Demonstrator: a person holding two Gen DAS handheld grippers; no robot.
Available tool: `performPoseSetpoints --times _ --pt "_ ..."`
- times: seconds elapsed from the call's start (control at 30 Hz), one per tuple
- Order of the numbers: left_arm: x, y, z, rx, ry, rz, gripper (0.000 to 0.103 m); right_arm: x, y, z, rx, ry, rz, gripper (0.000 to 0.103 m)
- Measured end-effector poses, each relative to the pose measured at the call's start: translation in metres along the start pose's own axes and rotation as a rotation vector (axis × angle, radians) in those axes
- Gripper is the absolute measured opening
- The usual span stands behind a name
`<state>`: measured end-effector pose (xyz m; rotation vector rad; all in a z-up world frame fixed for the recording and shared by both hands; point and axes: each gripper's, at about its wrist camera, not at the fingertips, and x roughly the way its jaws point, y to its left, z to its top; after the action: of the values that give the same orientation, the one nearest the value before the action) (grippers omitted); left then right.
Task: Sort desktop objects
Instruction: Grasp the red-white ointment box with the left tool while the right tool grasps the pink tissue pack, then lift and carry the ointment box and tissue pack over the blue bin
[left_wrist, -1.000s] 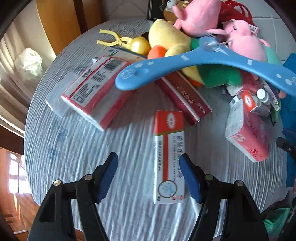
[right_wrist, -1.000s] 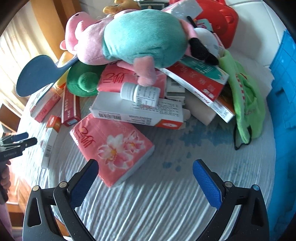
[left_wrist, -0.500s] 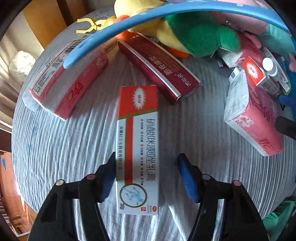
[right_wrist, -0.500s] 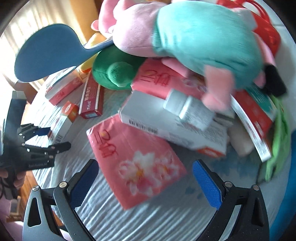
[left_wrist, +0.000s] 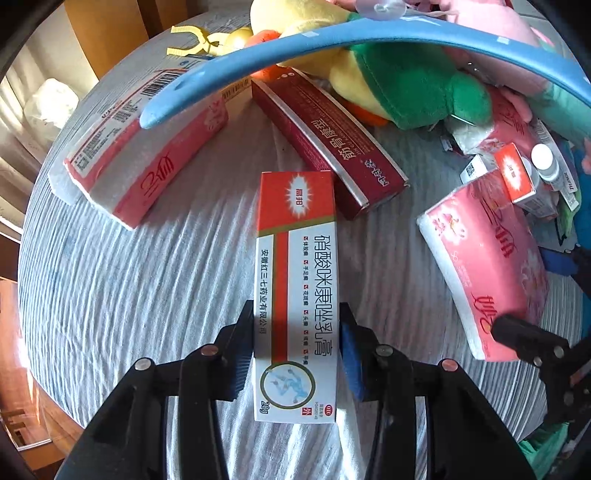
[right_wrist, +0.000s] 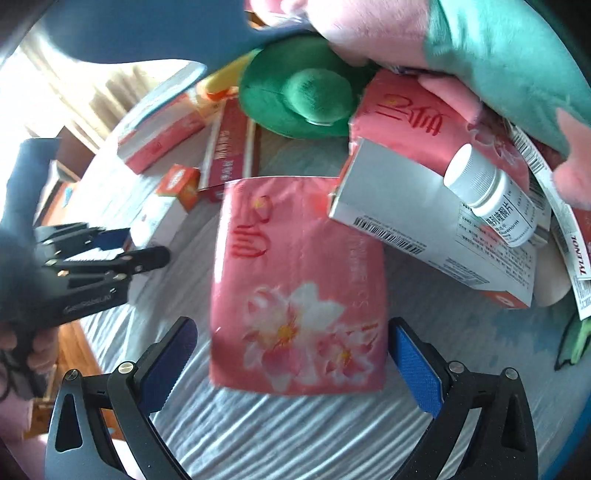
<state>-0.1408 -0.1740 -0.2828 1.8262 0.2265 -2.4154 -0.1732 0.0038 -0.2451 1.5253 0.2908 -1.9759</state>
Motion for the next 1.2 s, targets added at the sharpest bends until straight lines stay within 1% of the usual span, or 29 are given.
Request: performPoseSetpoints --times 0.1,0.23,0.27,0.3,0.33,0.4,0.53,0.67,0.77,0.8,0.87,1.0,1.2 --pt "0.001 -0.002 0.005 0.011 0.0 0.016 0.041 0.008 -0.005 0.009 0.073 0.001 0.0 0.103" --pt "0.0 -0.002 0.007 0.024 0.002 0.027 0.041 0.015 0.003 0.015 0.076 0.006 -0.044 0.103" --pt "-0.002 -0.003 0.006 0.032 0.0 0.028 0.041 0.014 0.006 0.015 0.069 0.011 -0.061 0.093" --pt "-0.006 -0.003 0.005 0.042 -0.006 0.032 0.041 0.012 0.01 0.013 0.06 0.013 -0.078 0.092" --pt "-0.01 -0.004 0.004 0.055 -0.015 0.042 0.041 0.01 0.013 0.01 0.054 0.019 -0.084 0.092" --pt "-0.022 -0.005 0.002 0.076 -0.043 0.059 0.041 0.007 0.016 0.003 0.053 0.034 -0.07 0.092" --pt "-0.043 -0.001 0.001 0.083 -0.088 0.061 0.041 -0.002 0.018 -0.024 0.05 0.062 -0.056 0.092" --pt "-0.048 -0.002 0.002 0.104 -0.114 0.077 0.041 -0.012 0.015 -0.047 0.057 0.07 -0.076 0.092" --pt "-0.045 -0.003 -0.001 0.106 -0.096 0.069 0.041 -0.018 0.009 -0.059 0.067 0.071 -0.118 0.092" --pt "-0.045 -0.002 -0.012 0.102 -0.084 0.062 0.041 -0.02 0.007 -0.062 0.074 0.072 -0.129 0.092" --pt "-0.04 -0.003 -0.018 0.09 -0.059 0.033 0.041 -0.024 0.0 -0.068 0.1 0.071 -0.138 0.092" --pt "-0.028 0.01 -0.01 0.055 -0.04 0.009 0.041 -0.028 -0.011 -0.074 0.142 0.067 -0.153 0.092" --pt "-0.015 0.011 0.002 0.057 -0.025 0.017 0.041 -0.03 -0.013 -0.077 0.169 0.067 -0.15 0.094"
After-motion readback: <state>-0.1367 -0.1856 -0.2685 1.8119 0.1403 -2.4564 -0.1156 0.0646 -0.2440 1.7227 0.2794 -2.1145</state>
